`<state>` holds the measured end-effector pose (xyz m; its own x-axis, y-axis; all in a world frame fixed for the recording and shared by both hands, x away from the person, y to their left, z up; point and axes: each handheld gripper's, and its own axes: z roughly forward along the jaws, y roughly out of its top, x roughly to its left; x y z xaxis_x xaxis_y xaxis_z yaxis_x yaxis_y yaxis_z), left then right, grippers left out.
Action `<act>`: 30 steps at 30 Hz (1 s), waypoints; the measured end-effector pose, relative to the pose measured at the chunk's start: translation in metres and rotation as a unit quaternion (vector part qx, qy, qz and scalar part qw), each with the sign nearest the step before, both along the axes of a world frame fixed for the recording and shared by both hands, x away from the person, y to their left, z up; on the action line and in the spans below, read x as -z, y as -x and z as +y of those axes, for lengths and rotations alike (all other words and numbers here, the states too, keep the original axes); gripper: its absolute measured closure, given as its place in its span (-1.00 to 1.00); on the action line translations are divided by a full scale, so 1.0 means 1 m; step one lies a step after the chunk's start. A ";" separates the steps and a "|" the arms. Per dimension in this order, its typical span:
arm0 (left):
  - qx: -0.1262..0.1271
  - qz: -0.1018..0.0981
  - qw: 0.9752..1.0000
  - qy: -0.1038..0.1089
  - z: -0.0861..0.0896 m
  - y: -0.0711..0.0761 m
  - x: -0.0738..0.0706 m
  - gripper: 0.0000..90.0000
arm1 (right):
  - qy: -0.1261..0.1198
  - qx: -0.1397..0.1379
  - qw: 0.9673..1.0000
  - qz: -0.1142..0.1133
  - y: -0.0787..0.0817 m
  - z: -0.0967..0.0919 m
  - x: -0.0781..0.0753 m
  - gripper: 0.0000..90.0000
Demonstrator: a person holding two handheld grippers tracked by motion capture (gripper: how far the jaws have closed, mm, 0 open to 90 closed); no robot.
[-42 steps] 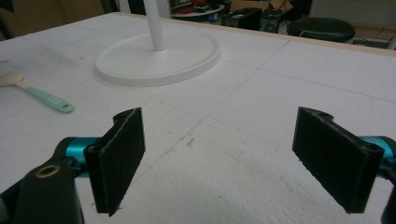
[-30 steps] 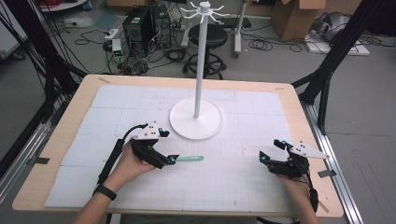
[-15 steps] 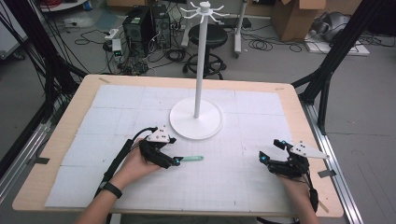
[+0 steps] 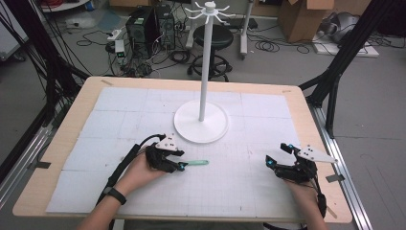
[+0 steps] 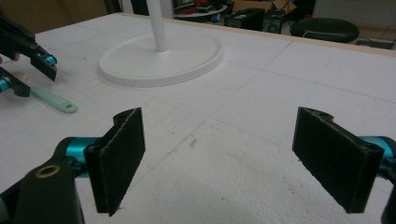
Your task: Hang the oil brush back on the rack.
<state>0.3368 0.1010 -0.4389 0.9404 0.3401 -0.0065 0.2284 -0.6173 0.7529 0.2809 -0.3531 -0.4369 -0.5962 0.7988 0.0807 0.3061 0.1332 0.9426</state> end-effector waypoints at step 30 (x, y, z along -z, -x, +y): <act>0.028 -0.012 0.999 -0.027 -0.005 0.006 0.001 0.76 | 0.001 -0.003 1.000 0.000 0.000 0.001 0.000 -0.63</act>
